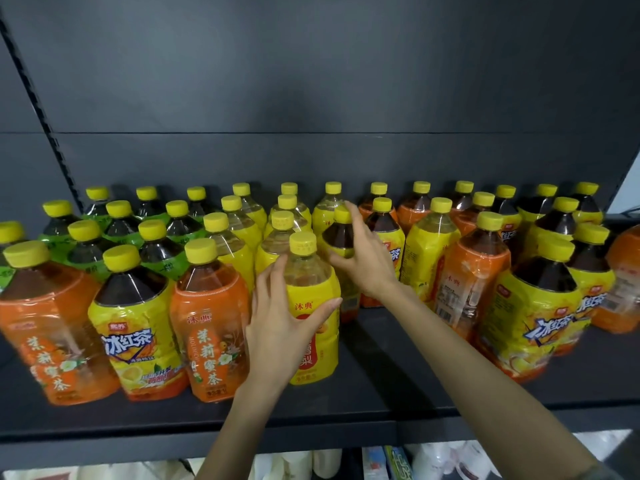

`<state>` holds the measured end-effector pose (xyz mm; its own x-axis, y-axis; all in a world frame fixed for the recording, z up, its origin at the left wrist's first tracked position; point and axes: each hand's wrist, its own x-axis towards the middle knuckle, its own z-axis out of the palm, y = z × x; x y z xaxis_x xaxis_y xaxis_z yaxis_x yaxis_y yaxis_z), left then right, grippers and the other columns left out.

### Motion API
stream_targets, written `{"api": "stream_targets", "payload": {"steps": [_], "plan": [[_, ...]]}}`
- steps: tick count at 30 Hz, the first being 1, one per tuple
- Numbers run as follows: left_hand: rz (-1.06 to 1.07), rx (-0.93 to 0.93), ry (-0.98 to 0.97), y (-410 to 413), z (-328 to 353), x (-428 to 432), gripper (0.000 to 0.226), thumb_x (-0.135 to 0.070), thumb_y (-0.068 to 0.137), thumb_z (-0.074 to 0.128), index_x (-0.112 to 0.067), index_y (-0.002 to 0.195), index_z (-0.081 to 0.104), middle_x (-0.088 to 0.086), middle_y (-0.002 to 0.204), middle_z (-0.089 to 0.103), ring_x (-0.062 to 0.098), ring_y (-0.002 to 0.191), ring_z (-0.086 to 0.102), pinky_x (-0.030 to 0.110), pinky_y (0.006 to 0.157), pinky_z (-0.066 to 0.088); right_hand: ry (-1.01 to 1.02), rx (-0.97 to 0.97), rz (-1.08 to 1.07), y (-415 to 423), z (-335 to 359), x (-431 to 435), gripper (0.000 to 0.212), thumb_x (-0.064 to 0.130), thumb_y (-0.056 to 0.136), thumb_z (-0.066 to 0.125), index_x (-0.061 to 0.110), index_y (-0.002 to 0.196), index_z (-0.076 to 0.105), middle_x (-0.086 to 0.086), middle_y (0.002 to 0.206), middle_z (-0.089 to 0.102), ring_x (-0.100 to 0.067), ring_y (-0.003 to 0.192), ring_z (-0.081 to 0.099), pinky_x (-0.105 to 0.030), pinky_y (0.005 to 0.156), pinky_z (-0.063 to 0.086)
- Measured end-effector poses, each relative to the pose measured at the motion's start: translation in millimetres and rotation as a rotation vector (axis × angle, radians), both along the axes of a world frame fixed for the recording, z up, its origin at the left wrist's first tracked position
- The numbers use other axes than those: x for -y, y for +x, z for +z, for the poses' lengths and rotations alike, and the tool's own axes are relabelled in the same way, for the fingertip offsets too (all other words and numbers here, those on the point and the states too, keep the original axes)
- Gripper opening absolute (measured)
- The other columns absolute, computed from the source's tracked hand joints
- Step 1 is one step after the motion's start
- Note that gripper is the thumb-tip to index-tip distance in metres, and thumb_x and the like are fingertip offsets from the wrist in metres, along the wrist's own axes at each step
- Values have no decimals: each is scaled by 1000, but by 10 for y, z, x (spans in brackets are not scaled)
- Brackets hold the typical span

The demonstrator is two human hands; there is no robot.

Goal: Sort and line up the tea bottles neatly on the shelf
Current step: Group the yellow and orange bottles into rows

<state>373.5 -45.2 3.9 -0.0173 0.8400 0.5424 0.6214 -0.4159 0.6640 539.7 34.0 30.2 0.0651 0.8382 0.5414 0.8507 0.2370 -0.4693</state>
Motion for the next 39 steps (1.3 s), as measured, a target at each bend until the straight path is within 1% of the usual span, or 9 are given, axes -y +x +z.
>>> {"api": "stream_targets", "payload": {"steps": [3, 7, 15, 22, 24, 27, 30, 33, 39], "plan": [[-4, 0, 5, 4, -7, -6, 96, -75, 65, 52, -32, 145, 21, -8, 143, 32, 13, 132, 32, 35, 88, 36, 2, -53, 100, 131, -5, 222, 93, 35, 81, 70, 31, 150, 9, -3, 138, 49, -17, 109, 54, -42, 89, 50], [6, 3, 4, 16, -1, 0, 95, -72, 66, 55, -32, 145, 21, -6, 144, 32, 15, 132, 33, 40, 90, 40, 13, -91, 114, 85, -151, 368, 106, 48, 77, 71, 37, 150, -5, 1, 152, 29, -20, 137, 31, -43, 106, 36], [4, 19, -16, 12, 17, 28, 96, -71, 66, 57, -30, 146, 21, -4, 146, 31, 18, 133, 32, 48, 93, 39, 87, -77, 57, 156, -222, 819, 109, 38, 78, 71, 46, 146, -14, 5, 151, 26, -17, 133, 35, -43, 91, 50], [2, 42, -34, 44, 20, 27, 97, -69, 65, 57, -30, 146, 21, -2, 146, 31, 21, 134, 31, 53, 94, 36, 129, -106, 14, 721, -373, 1534, 95, 29, 86, 67, 50, 146, -4, 32, 138, 17, 22, 125, 19, 0, 91, 30], [3, 53, -17, 55, 18, 33, 96, -67, 66, 59, -29, 146, 22, -1, 146, 32, 21, 134, 32, 51, 94, 36, 181, 27, -41, 906, -390, 1654, 84, 32, 89, 62, 50, 146, 5, 26, 147, 14, 4, 136, 16, -18, 107, 25], [18, 63, -4, 96, 16, 38, 96, -65, 66, 61, -28, 146, 23, 2, 145, 33, 23, 134, 32, 51, 93, 37, 269, 339, -219, 1056, -456, 1730, 70, 15, 87, 63, 38, 144, 30, -7, 155, 20, -31, 141, 18, -53, 112, 22], [23, 78, 9, 128, 8, 51, 95, -63, 67, 62, -26, 146, 25, 4, 144, 34, 24, 133, 33, 50, 92, 38, 319, 395, -302, 920, -540, 1664, 56, 19, 85, 66, 31, 135, 44, -14, 152, 24, -38, 141, 18, -57, 113, 14], [31, 84, 19, 132, 3, 52, 94, -62, 67, 63, -26, 146, 25, 4, 144, 34, 24, 133, 33, 49, 92, 39, 332, 334, -404, 797, -545, 1470, 51, 35, 82, 70, 24, 128, 54, -15, 147, 26, -40, 139, 19, -61, 107, 30], [48, 77, 2, 117, 1, 49, 95, -64, 66, 62, -29, 146, 24, 1, 144, 34, 23, 133, 34, 50, 91, 39, 376, 357, -436, 853, -610, 1340, 58, 26, 70, 79, 22, 123, 56, -15, 141, 29, -41, 135, 26, -58, 103, 37]]}}
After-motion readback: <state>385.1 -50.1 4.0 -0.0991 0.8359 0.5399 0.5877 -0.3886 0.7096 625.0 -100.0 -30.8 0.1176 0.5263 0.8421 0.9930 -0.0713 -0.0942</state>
